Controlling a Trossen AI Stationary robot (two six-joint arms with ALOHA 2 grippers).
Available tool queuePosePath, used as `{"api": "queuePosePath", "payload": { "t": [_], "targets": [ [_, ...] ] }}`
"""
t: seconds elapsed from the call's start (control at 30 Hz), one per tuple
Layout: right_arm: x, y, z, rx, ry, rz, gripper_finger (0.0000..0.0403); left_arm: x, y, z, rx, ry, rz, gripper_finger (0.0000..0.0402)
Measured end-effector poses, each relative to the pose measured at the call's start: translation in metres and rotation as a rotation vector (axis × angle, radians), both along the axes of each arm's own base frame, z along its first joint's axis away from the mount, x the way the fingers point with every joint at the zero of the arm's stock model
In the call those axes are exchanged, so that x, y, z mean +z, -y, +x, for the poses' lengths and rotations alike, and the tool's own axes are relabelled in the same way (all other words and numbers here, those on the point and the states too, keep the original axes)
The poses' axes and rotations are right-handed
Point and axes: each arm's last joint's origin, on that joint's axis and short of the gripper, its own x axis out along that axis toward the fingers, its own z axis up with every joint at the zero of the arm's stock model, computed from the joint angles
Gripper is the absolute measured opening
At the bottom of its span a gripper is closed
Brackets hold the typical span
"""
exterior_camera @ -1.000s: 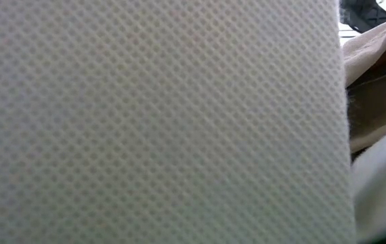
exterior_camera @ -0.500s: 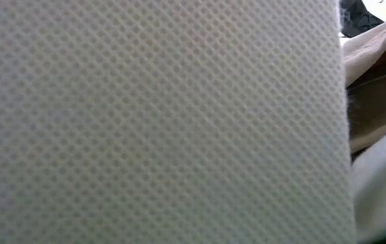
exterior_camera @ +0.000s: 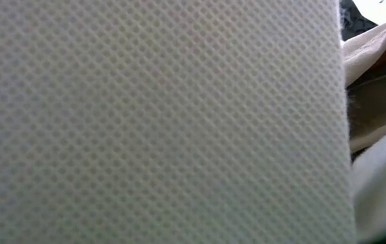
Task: Sort clothes
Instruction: Put the black short pants into the white bin
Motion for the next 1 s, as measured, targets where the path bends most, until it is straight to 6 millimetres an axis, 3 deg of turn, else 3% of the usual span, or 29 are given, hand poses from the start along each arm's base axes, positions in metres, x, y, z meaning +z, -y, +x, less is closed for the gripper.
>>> {"api": "queuePosePath", "payload": {
  "t": [0.17, 0.33, 0.7, 1.0],
  "targets": [
    [-0.017, 0.001, 0.004, 0.001, -0.035, 0.021, 0.0009, 0.0, -0.002, -0.002, 0.035, 0.043, 0.051, 0.0],
    [-0.014, 0.001, 0.003, -0.011, -0.037, 0.019, 0.0009, 0.0, -0.002, 0.002, 0.032, 0.071, 0.09, 0.0],
    [0.049, 0.0, 0.0, -0.064, 0.097, -0.021, 0.0024, -0.008, -0.001, 0.008, 0.045, 0.053, 0.093, 0.0],
    [0.09, -0.002, -0.005, -0.062, 0.171, -0.049, 0.0106, -0.008, -0.001, 0.012, 0.069, 0.053, 0.104, 0.0]
  ]
}}
